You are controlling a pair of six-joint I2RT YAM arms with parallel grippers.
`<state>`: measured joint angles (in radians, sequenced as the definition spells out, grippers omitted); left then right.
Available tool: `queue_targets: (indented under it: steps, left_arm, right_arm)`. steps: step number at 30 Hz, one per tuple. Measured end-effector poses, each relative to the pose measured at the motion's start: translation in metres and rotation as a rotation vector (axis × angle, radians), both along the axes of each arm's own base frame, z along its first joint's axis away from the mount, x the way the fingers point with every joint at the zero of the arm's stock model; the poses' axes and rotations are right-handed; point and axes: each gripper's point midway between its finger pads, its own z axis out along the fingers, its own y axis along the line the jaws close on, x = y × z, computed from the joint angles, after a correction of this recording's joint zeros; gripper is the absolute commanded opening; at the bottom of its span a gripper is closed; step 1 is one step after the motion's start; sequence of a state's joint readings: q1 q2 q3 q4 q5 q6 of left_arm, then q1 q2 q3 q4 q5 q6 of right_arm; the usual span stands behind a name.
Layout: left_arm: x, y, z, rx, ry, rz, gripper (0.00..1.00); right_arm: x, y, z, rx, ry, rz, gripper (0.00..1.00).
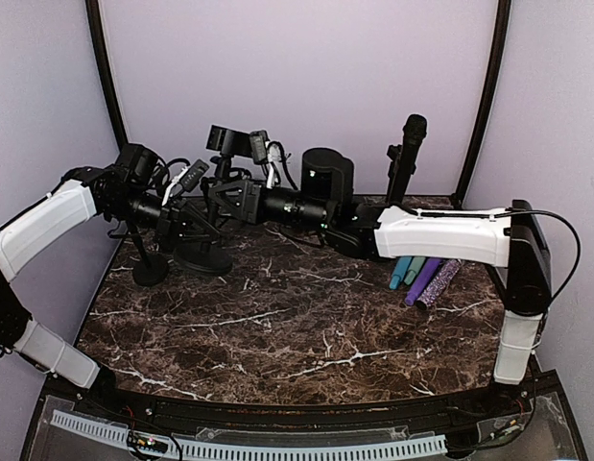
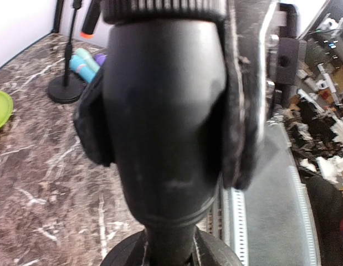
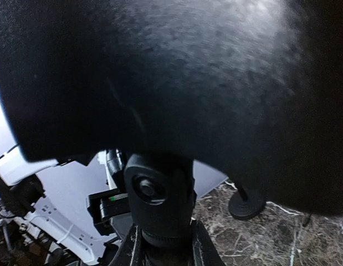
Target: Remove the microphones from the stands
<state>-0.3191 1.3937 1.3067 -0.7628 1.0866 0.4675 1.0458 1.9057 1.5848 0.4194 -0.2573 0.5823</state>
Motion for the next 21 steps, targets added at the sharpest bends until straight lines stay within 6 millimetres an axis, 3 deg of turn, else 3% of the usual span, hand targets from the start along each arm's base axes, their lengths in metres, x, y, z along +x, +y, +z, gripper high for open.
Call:
queue_targets:
  steps: [3, 5, 7, 10, 12, 16, 21]
  left_arm:
    - [-0.014, -0.003, 0.011, -0.058, 0.05, -0.051, 0.0]
    - [-0.02, -0.005, 0.02, -0.093, 0.065, -0.081, 0.0]
    - [-0.027, -0.007, 0.03, -0.128, 0.069, -0.111, 0.0]
    - [-0.032, -0.008, 0.035, -0.155, 0.079, -0.134, 0.0]
    - [-0.032, -0.008, 0.035, -0.156, 0.064, -0.137, 0.0]
    - [-0.026, -0.005, 0.033, -0.142, 0.043, -0.118, 0.0]
    - [-0.021, -0.004, 0.03, -0.125, 0.025, -0.1, 0.0]
  right_arm:
    - [-0.012, -0.003, 0.011, 0.074, 0.001, 0.107, 0.01]
    - [-0.019, -0.004, 0.02, 0.105, -0.007, 0.159, 0.07]
    - [-0.026, -0.006, 0.029, 0.139, -0.022, 0.202, 0.19]
    - [-0.03, -0.008, 0.035, 0.162, -0.028, 0.231, 0.48]
    - [-0.033, -0.01, 0.036, 0.182, -0.011, 0.242, 0.59]
    - [-0.035, -0.021, 0.042, 0.202, -0.009, 0.203, 0.7]
    - [-0.032, -0.04, 0.06, 0.215, -0.05, 0.073, 0.73]
